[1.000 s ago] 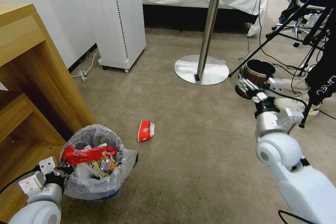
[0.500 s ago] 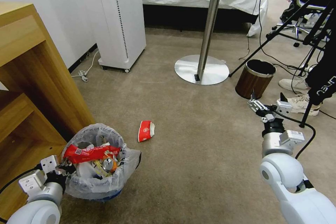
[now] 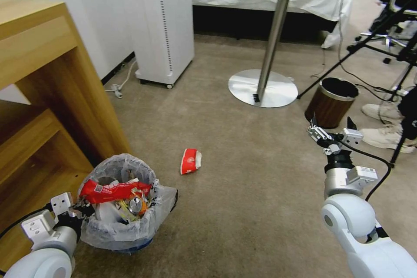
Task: Pick up the trash bin and place the garbage on the floor into it.
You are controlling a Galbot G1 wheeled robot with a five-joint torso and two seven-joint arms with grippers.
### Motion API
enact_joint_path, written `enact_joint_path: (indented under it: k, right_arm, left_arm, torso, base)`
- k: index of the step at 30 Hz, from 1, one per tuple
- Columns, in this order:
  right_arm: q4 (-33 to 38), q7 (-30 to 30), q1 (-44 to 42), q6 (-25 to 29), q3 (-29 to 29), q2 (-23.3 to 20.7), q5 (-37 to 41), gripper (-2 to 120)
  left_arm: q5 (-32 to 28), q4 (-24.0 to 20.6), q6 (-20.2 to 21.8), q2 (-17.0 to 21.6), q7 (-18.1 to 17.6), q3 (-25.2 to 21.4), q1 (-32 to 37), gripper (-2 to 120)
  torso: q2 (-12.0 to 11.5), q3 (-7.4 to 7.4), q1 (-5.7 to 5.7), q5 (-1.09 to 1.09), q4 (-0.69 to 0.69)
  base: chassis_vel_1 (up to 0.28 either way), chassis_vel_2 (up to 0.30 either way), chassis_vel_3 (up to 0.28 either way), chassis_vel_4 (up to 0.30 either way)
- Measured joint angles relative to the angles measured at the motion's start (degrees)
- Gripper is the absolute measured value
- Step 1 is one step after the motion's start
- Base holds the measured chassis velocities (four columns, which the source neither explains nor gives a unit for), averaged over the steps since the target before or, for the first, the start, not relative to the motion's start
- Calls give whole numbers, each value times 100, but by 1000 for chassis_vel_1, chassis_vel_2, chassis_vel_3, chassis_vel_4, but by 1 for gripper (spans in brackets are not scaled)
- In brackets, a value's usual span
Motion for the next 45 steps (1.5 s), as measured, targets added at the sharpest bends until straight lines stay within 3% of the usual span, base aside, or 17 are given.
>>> enact_joint_path:
  k: [10,20,45]
  right_arm:
    - [-146,-300,104,179,-92,-10,26,100]
    - [-152,-384,4,286,-22,40,-12,100]
    - [-131,-436,-220,269,17,103,-200,100]
  left_arm:
    - [-598,-515,521,446,-10,-77,496,0]
    - [-778,-716,581,858,-14,-30,995,0]
    - [-754,-527,521,835,-7,37,774,0]
  torso:
    - [0,0,0,0,-3]
    - [0,0,0,0,-3]
    - [0,1,0,0,-3]
  base:
    - [0,0,0,0]
    - [0,0,0,0]
    - [-44,49,49,-41]
